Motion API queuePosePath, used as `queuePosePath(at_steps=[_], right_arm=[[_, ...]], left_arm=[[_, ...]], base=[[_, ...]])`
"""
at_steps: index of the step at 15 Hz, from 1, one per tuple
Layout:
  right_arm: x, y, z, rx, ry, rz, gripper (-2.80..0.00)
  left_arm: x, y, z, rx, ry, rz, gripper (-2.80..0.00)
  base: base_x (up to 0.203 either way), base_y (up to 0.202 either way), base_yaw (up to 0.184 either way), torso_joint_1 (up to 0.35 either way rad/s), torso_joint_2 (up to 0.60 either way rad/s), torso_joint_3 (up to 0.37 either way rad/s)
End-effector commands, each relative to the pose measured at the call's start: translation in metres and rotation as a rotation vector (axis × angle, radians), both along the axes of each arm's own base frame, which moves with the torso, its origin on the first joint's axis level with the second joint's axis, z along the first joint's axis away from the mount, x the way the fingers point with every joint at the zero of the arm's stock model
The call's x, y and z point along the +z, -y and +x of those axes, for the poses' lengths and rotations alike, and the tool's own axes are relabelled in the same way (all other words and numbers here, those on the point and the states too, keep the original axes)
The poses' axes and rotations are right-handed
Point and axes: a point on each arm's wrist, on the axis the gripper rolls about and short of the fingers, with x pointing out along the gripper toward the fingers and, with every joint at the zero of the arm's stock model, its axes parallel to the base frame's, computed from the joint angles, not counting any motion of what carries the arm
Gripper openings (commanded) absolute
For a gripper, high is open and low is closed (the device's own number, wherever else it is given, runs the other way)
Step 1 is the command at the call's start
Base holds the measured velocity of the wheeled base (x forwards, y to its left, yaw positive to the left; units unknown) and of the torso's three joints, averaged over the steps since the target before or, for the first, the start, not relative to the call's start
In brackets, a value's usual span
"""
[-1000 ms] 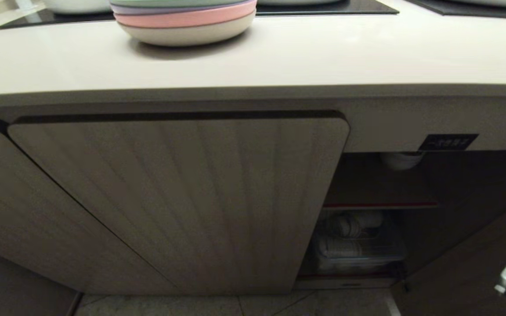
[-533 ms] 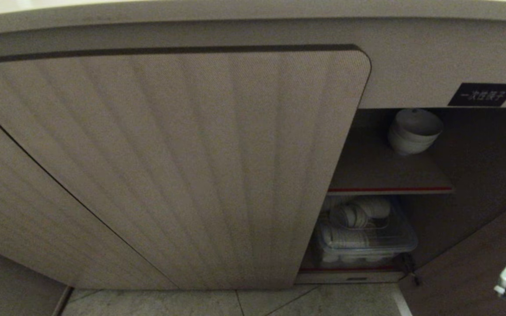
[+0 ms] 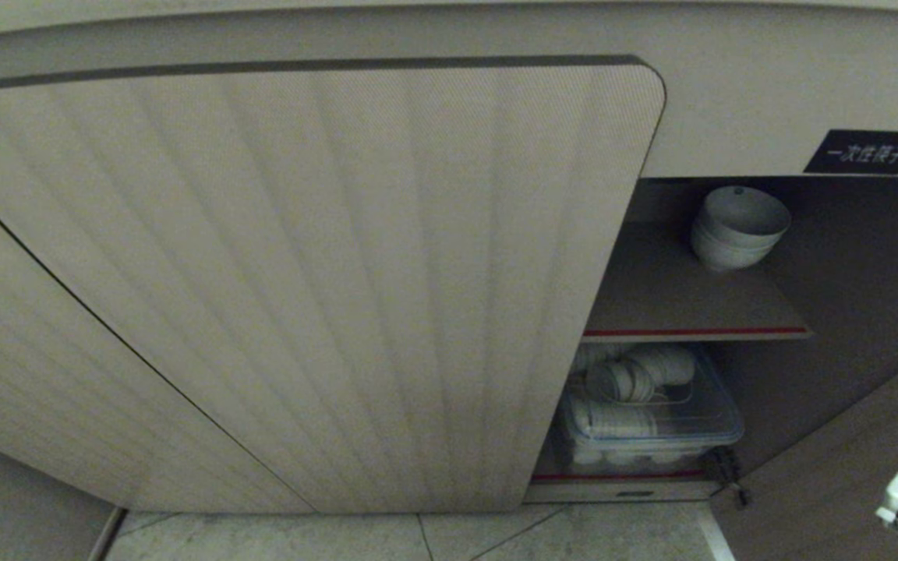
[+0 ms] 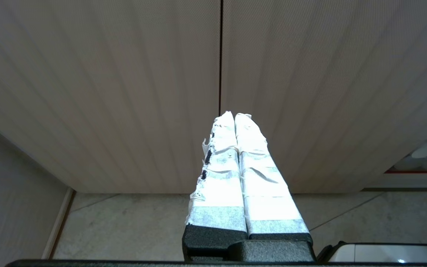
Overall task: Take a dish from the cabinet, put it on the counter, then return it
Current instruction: Put it back into the cabinet
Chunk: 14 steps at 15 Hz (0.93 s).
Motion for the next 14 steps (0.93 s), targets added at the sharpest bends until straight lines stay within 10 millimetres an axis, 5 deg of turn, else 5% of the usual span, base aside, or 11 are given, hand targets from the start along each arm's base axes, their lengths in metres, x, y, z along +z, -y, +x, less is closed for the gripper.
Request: queuePosePath(at_steps=[1,14], right_arm=[[-0.0003,0.0000,-0.0003,0.002,-0.006,-0.001,-2.80],[0.0006,-0.0027,0.0095,-0.015,-0.008,-0.005,-2.80]], left_arm=[[0.0000,0.0000,0.0000,0.000,0.000,0.000,-2.80],[0.0000,0.0000,0.0000,0.000,0.000,0.000,-2.80]], base=[[0.000,0.000,0.000,0.000,0.00,0.000],[0.000,0.000,0.000,0.000,0.00,0.000]])
